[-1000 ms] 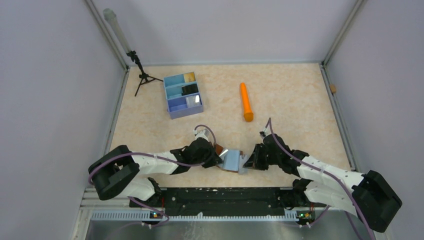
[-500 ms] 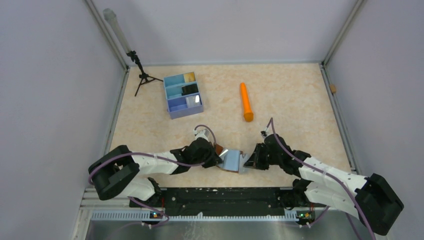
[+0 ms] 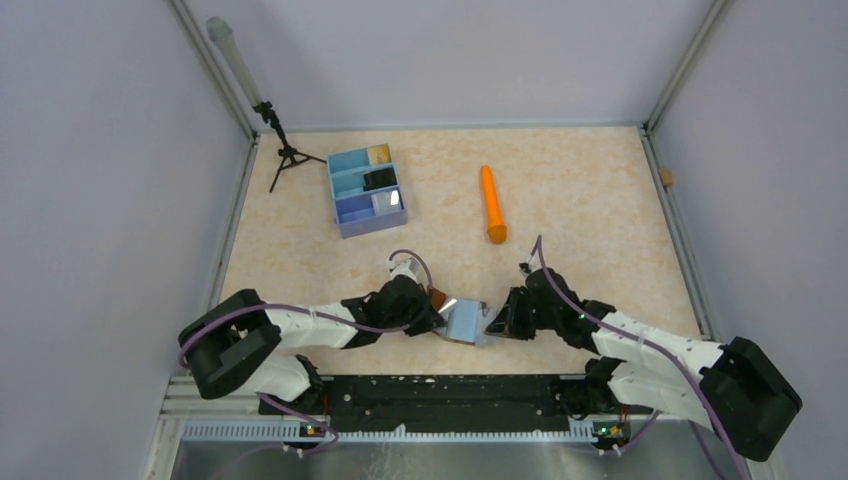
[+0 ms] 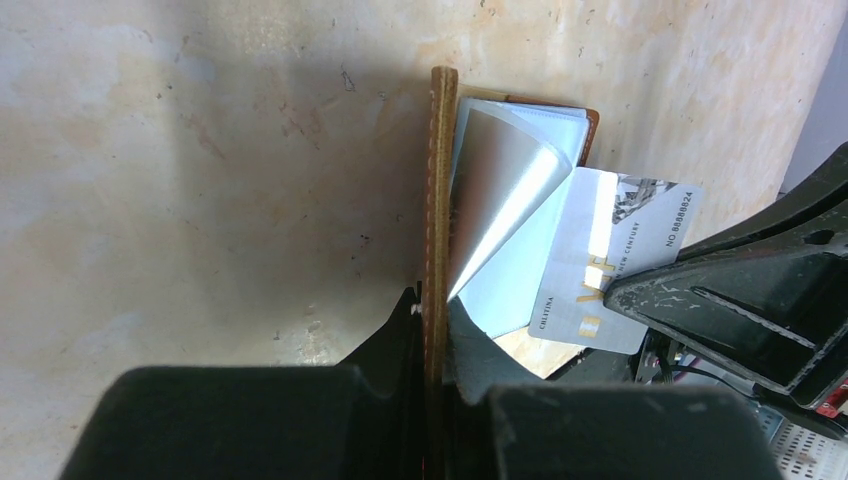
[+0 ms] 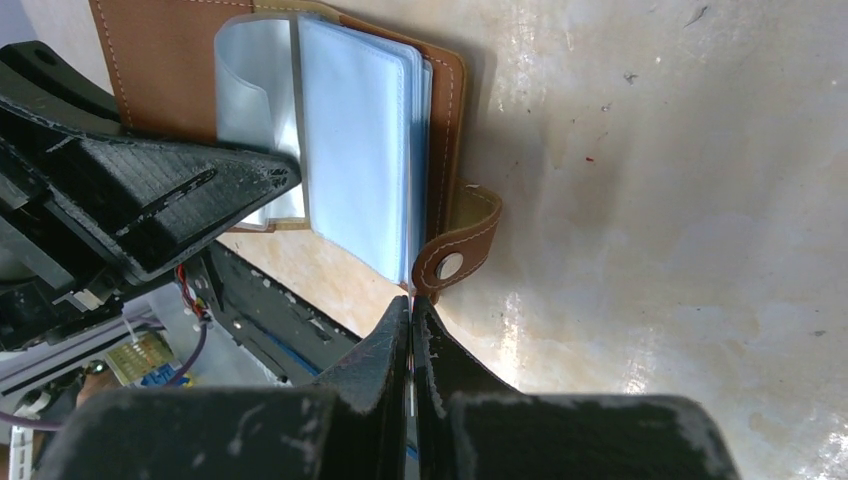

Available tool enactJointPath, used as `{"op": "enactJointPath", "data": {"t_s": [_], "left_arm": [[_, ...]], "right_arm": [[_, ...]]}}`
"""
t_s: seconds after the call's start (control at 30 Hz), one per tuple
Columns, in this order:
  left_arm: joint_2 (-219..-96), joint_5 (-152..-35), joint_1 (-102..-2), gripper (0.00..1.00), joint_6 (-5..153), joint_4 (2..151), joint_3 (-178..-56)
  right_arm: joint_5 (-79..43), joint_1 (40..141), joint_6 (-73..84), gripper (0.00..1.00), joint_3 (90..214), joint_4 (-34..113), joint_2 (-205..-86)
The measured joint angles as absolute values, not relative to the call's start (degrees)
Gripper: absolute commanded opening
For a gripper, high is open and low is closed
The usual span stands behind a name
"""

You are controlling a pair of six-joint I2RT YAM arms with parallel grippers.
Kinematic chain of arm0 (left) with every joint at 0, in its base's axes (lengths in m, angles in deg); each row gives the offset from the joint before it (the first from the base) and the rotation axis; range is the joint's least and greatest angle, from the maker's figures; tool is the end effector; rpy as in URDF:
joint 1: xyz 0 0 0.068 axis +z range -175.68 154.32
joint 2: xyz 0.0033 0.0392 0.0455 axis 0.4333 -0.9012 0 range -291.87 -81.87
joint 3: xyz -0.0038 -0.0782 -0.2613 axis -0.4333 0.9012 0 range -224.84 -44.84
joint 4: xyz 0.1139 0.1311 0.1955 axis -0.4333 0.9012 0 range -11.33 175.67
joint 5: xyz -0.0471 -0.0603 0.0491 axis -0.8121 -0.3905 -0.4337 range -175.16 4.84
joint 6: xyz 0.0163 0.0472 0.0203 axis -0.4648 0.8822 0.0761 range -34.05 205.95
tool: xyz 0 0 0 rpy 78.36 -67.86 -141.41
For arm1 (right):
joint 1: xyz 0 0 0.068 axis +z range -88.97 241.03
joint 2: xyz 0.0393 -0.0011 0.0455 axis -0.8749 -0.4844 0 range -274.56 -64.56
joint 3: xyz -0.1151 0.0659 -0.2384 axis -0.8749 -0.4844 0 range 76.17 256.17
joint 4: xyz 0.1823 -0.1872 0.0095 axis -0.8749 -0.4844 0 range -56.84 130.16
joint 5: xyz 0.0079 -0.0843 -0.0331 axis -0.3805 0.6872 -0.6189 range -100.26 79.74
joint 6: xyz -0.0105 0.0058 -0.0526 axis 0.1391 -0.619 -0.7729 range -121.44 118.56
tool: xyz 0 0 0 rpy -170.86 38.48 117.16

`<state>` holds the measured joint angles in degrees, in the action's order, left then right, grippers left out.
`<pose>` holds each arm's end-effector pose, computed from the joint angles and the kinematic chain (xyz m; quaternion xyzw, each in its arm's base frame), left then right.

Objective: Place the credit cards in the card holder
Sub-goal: Insert the credit card into the card holder.

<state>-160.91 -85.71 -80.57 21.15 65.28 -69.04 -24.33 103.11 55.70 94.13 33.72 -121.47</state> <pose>0.1389 -0.1983 0.1344 -0.0767 0.9083 -0.3577 0.2027 0.1281 0.1272 0.1500 0.0743 0.9164 0.3603 0.1578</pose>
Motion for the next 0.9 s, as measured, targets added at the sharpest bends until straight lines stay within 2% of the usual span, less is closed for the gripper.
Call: {"op": "enactJointPath", "data": {"t_s": [0.67, 0.8, 0.9], "left_arm": [[-162.0, -86.3, -80.4, 0.01, 21.1, 64.3, -69.0], [-162.3, -87.2, -80.1, 0.12, 21.1, 63.6, -69.0], [-162.3, -87.7, -79.9, 0.37, 21.5, 63.2, -69.0]], "right_arm": [[-26.9, 103.1, 56.8, 0.0, 91.2, 45.6, -125.1], [-27.4, 103.1, 56.7, 0.0, 91.2, 47.7, -124.3], [-27.4, 103.1, 56.6, 0.0, 91.2, 48.6, -124.2]]}}
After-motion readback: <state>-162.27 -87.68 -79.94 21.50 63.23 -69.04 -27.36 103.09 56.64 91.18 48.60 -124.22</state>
